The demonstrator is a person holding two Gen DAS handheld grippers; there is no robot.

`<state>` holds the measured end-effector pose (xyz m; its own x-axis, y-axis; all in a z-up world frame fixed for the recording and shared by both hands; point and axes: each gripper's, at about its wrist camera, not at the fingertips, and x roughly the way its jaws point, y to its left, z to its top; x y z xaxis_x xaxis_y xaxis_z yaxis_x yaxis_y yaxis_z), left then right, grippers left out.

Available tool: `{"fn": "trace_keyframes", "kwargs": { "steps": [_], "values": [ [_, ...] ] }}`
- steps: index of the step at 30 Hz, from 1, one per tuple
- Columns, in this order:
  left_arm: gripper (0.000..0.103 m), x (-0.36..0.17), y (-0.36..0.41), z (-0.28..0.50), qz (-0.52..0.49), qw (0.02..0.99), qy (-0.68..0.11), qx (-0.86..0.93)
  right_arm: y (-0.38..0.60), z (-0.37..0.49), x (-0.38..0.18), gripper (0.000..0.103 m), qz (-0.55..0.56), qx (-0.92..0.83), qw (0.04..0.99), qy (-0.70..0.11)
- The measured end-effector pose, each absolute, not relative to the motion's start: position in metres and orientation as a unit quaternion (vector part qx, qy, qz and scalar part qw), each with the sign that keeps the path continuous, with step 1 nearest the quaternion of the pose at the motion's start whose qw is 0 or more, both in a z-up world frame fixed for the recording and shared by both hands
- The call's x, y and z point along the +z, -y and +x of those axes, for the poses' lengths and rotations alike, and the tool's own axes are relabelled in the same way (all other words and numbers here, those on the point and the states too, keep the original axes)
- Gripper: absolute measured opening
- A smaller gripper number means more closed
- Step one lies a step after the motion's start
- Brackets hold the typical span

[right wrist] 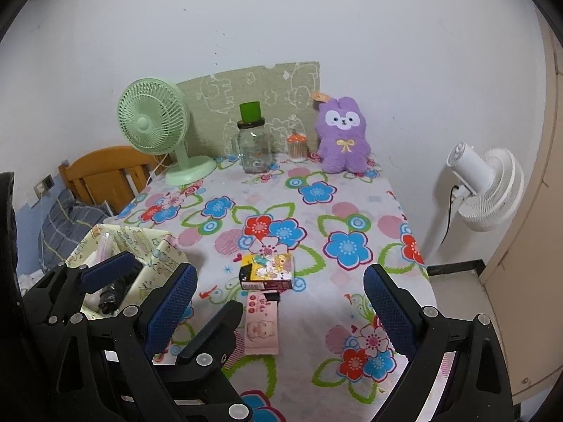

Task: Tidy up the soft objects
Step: 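Withdraw both open tools from the box toward the cartoon box and wipes pack, then grasp the pink wet-wipes pack with the left tool while the right tool approaches the cartoon box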

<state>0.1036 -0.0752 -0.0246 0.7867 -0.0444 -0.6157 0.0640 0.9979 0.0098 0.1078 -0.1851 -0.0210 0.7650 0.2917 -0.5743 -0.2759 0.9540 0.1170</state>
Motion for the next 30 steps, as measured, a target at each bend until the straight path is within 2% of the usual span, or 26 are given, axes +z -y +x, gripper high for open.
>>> {"fn": "trace_keyframes", "kwargs": {
  "steps": [15, 30],
  "values": [
    [0.1, -0.064, 0.094, 0.131, 0.017, 0.932, -0.359, -0.036, 0.203, 0.137, -0.064, 0.097, 0.027, 0.142, 0.927, -0.346],
    [0.087, -0.106, 0.086, 0.157, 0.015, 0.911, -0.411, -0.016, 0.199, 0.165, -0.108, 0.097, 0.039, 0.146, 0.905, -0.397]
  ]
}}
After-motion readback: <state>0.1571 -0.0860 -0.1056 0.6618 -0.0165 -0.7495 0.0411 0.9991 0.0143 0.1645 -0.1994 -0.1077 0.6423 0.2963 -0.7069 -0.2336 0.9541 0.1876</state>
